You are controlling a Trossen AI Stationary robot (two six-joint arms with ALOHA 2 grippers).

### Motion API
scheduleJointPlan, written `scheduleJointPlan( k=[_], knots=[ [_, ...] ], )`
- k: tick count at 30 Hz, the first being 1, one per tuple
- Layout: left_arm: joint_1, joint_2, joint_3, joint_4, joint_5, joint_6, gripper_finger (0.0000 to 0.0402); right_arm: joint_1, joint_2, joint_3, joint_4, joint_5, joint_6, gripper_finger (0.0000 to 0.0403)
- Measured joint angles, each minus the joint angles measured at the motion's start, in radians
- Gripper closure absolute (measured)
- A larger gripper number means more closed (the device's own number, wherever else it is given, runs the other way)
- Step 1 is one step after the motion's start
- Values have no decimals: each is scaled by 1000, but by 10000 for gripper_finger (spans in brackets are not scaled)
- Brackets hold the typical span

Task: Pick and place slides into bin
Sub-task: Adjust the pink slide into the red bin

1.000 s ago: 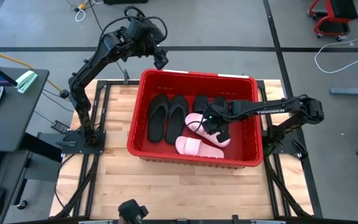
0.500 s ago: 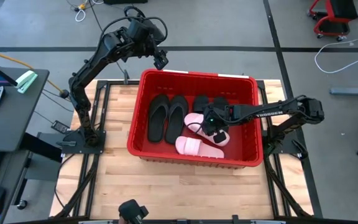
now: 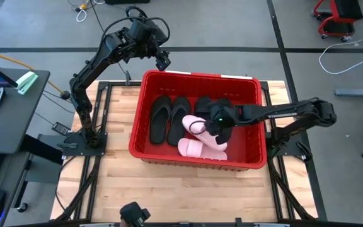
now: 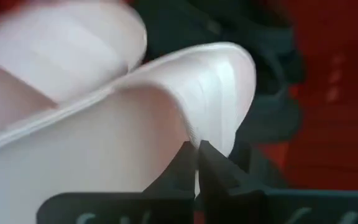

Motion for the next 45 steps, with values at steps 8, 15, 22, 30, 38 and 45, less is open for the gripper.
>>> scheduleJointPlan(
  k=[8, 15, 22, 30, 38, 45],
  knots=[
    [0, 0, 0, 0, 0, -23, 115, 61, -84, 3, -114, -91, -223, 398],
    [-9, 0, 0, -1, 3, -173, 115, 71, -80, -42, -150, 170, -592, 400],
    [-36, 0, 0, -6, 13, -217, 115, 110, -87, -42, -137, 173, -724, 401],
    [-74, 0, 0, -6, 13, -218, 115, 153, -87, -42, -134, 125, -731, 403],
    [-102, 0, 0, -6, 13, -218, 115, 154, -87, -42, -165, 120, -601, 367],
    [-127, 0, 0, -7, 13, -218, 115, 157, -87, -42, -173, 118, -598, 334]
  ],
)
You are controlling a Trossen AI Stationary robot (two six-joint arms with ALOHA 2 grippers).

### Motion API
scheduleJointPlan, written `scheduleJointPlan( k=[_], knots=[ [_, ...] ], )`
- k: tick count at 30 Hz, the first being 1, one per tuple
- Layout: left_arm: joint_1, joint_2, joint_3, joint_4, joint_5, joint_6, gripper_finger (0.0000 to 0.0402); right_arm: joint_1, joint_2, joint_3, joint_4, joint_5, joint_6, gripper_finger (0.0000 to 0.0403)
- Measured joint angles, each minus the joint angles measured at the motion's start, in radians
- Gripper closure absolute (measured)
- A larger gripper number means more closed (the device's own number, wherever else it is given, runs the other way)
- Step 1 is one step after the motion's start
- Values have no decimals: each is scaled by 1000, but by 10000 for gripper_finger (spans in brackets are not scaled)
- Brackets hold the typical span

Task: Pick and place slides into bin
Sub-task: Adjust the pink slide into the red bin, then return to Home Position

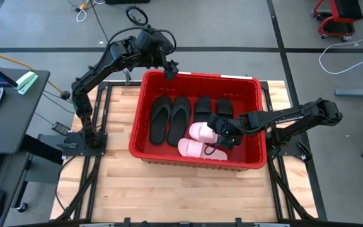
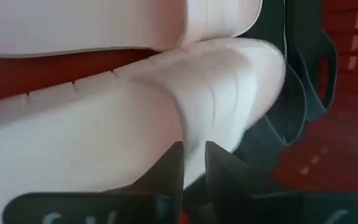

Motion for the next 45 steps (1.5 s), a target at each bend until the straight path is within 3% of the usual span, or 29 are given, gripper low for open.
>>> scheduleJointPlan(
  k=[6, 13, 16, 20, 25, 28, 37, 41, 45],
  knots=[
    [-15, 0, 0, 0, 0, 0, 115, 1, 0, 0, 1, 17, 8, 313],
    [-14, 0, 0, 10, -3, 32, 115, 9, -52, 14, -22, 129, 33, 300],
    [-13, -11, -2, 10, -7, 11, 115, 39, -115, 73, -38, 232, 108, 300],
    [-13, -66, -2, -18, -12, 60, 115, 77, -237, 206, -56, 330, 370, 299],
    [-14, -164, -2, -52, -16, 29, 115, 91, -385, 356, -55, 278, 943, 300],
    [-14, -249, 0, -64, -17, -35, 115, 90, -470, 404, -69, 278, 1162, 300],
    [-51, -451, -24, -275, 13, -200, 115, 90, -680, 365, -282, 187, 1407, 299],
    [-108, -519, -143, -235, 9, -198, 115, 90, -790, 276, -276, 197, 1424, 299],
    [-123, -636, -352, -83, -33, -221, 115, 90, -906, 162, -184, 196, 1418, 300]
  ],
)
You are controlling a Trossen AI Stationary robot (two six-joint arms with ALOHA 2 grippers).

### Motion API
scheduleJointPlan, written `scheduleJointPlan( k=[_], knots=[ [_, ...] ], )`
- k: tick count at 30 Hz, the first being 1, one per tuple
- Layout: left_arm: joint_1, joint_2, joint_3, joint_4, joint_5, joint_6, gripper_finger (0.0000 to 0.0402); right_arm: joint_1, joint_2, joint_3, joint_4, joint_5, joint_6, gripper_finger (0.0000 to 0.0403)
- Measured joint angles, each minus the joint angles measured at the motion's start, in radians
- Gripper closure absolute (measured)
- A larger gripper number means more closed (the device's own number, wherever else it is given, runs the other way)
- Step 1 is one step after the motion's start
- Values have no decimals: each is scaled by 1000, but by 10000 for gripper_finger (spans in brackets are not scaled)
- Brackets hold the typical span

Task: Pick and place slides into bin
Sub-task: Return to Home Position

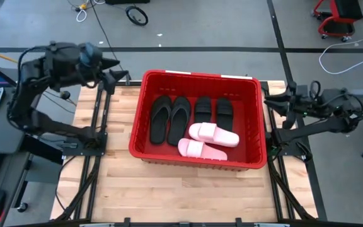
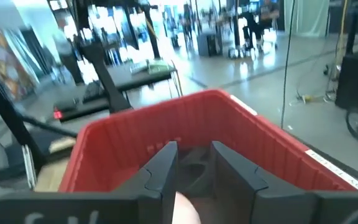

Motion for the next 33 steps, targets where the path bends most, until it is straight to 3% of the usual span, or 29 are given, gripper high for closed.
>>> scheduleJointPlan(
  k=[10, 18, 25, 33],
  knots=[
    [-2, -403, -680, 449, 9, -86, 115, 0, -267, -287, 175, -10, -2, 298],
    [-2, -704, -1138, 828, 10, -58, 115, 0, -378, -459, 259, -10, 23, 298],
    [-2, -911, -1391, 958, 10, -61, 115, 0, -368, -519, 288, 0, 52, 298],
    [-2, -1098, -1559, 990, 11, -84, 115, 0, -368, -521, 303, 1, 50, 298]
  ],
)
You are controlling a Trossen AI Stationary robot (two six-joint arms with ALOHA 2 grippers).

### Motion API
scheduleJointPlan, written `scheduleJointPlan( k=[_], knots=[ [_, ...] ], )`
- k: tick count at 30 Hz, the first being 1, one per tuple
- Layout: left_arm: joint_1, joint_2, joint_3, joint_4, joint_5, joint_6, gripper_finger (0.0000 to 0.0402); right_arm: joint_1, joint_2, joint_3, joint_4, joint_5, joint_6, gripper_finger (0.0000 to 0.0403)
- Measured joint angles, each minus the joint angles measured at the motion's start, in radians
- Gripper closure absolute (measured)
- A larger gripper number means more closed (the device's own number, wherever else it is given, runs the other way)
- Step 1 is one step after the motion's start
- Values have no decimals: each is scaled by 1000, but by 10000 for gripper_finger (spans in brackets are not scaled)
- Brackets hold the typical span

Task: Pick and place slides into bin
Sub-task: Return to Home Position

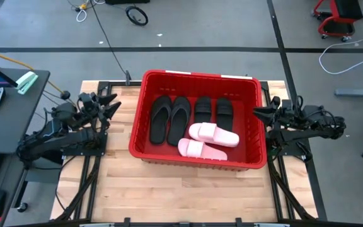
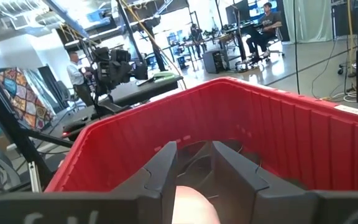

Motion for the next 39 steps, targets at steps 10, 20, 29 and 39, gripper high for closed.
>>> scheduleJointPlan(
  k=[10, 20, 29, 39],
  knots=[
    [0, -112, -109, 23, -1, 0, 115, 0, 0, -25, 40, -1, -35, 298],
    [0, -110, -160, 123, -7, 0, 115, 0, 0, -162, 252, -143, -61, 298],
    [0, -110, -160, 144, -7, 2, 115, 0, 0, -266, 347, -186, -36, 298],
    [0, -108, -160, 116, -7, 0, 115, 0, 0, -310, 372, -193, -53, 298]
  ],
)
